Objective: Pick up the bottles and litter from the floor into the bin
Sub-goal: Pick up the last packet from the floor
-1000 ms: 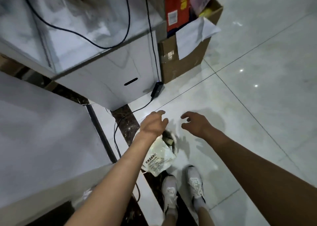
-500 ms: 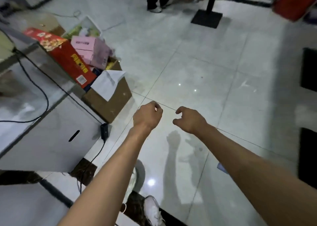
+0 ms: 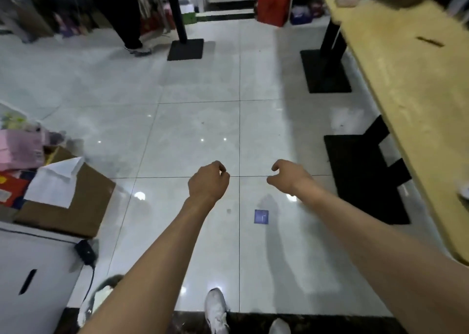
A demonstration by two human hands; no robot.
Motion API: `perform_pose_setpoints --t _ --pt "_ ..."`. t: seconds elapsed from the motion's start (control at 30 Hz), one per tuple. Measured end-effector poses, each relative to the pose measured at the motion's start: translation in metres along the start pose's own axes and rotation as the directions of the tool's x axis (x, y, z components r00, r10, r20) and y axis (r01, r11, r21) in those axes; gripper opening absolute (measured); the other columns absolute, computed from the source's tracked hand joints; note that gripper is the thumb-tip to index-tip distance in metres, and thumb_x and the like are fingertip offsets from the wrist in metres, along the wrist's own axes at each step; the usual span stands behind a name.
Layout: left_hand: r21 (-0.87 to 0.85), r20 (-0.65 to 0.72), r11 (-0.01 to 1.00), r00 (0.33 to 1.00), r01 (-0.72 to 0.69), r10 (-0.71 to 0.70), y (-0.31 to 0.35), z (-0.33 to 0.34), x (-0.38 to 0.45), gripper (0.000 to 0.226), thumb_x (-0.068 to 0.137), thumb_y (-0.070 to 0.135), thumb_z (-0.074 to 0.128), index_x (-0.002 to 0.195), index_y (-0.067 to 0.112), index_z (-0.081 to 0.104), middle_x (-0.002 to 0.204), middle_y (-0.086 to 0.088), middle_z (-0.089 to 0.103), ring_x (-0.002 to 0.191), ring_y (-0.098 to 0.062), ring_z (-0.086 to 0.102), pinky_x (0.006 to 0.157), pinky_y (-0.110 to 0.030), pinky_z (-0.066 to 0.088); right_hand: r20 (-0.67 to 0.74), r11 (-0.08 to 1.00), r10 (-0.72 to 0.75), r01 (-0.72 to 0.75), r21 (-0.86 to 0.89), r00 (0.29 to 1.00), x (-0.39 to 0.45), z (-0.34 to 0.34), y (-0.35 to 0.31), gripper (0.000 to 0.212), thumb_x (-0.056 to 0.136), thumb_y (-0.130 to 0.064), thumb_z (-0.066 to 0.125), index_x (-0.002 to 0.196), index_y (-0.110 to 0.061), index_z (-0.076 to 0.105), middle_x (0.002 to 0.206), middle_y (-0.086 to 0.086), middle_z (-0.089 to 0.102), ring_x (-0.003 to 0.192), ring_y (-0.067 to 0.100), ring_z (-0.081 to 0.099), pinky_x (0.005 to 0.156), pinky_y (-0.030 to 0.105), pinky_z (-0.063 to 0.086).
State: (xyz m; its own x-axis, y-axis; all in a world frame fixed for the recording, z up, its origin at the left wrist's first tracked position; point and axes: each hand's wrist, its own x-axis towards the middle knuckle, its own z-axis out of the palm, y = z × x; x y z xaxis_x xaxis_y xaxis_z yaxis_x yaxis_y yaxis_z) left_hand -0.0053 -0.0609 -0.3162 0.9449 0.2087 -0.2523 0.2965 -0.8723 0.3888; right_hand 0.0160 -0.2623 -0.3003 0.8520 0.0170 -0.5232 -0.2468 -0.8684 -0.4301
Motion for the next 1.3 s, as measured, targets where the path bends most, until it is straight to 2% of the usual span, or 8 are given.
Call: perform_pose_setpoints --t 0.2,0.33,0.43,0.67,0.8,0.97,1.07,1.3 --pt "0.028 0.043 0.996 0.996 -0.081 0.08 0.047 0.015 0.027 0.028 0.093 0.027 0.046 0.115 0.027 0.063 0.109 0.003 0.069 0.099 -0.022 0.062 0.077 -0.03 0.045 -0.029 0.999 0.026 -0.025 0.046 0.999 0.026 -0.019 0.038 0.045 0.088 -0.029 0.055 0.131 -0.02 0.052 0.122 0.005 0.062 0.088 0.022 0.055 0.076 0.027 0.044" --pt "0.016 0.088 0.994 0.991 -0.105 0.103 0.06 0.031 0.059 0.029 0.092 0.025 0.046 0.116 0.026 0.064 0.106 0.004 0.07 0.097 -0.02 0.062 0.074 -0.029 0.042 -0.028 0.999 0.041 -0.04 0.029 0.999 0.055 -0.02 0.044 0.036 0.088 -0.026 0.055 0.122 -0.016 0.06 0.119 0.004 0.063 0.107 0.024 0.06 0.086 0.031 0.048" --pt "-0.007 0.129 0.995 0.986 -0.103 0.103 0.061 0.048 0.091 0.028 0.092 0.025 0.046 0.115 0.026 0.064 0.105 0.004 0.07 0.096 -0.02 0.062 0.075 -0.029 0.044 -0.024 0.997 0.063 -0.062 0.052 0.998 0.083 -0.015 0.051 0.032 0.086 -0.022 0.056 0.114 -0.009 0.065 0.116 0.009 0.066 0.106 0.027 0.061 0.089 0.034 0.051" --pt "-0.022 0.252 0.994 0.961 -0.108 0.11 0.055 0.114 0.167 0.028 0.093 0.025 0.046 0.116 0.026 0.063 0.108 0.004 0.069 0.1 -0.02 0.061 0.074 -0.028 0.041 0.016 0.986 0.123 -0.124 0.109 0.992 0.152 0.018 0.086 0.033 0.087 -0.025 0.062 0.119 -0.019 0.058 0.106 0.002 0.059 0.099 0.022 0.06 0.086 0.033 0.051" --pt "-0.061 0.273 0.992 0.954 -0.109 0.122 0.023 0.185 0.184 0.027 0.094 0.026 0.048 0.116 0.027 0.062 0.112 0.005 0.066 0.103 -0.017 0.06 0.077 -0.027 0.043 0.143 0.976 0.198 -0.209 0.068 0.97 0.176 0.085 0.127 0.04 0.084 -0.028 0.066 0.121 -0.021 0.055 0.121 0.007 0.055 0.095 0.021 0.06 0.085 0.03 0.05" --pt "-0.135 0.283 0.991 0.959 0.023 0.017 -0.048 0.342 0.236 0.027 0.096 0.024 0.048 0.121 0.029 0.057 0.113 0.006 0.062 0.099 -0.012 0.059 0.082 -0.026 0.047 0.359 0.976 0.206 -0.162 -0.148 0.91 0.283 0.2 0.193 0.054 0.082 -0.032 0.064 0.131 -0.026 0.042 0.127 0.003 0.042 0.102 0.019 0.056 0.083 0.025 0.045" --pt "-0.138 0.291 0.986 0.956 0.089 -0.046 -0.102 0.438 0.251 0.032 0.097 0.022 0.047 0.127 0.028 0.054 0.118 0.004 0.061 0.101 -0.013 0.059 0.08 -0.025 0.045 0.365 0.981 0.173 -0.127 -0.147 0.915 0.35 0.273 0.228 0.063 0.081 -0.032 0.069 0.136 -0.025 0.039 0.133 0.006 0.04 0.111 0.021 0.055 0.081 0.022 0.042" --pt "-0.172 0.24 0.976 0.966 0.134 -0.091 -0.202 0.617 0.284 0.04 0.094 0.021 0.047 0.133 0.029 0.053 0.126 0.0 0.059 0.114 -0.02 0.057 0.093 -0.034 0.047 0.318 0.988 0.064 -0.014 -0.157 0.946 0.495 0.433 0.288 0.091 0.071 -0.031 0.082 0.146 -0.018 0.031 0.142 0.014 0.037 0.128 0.032 0.043 0.102 0.034 0.041"
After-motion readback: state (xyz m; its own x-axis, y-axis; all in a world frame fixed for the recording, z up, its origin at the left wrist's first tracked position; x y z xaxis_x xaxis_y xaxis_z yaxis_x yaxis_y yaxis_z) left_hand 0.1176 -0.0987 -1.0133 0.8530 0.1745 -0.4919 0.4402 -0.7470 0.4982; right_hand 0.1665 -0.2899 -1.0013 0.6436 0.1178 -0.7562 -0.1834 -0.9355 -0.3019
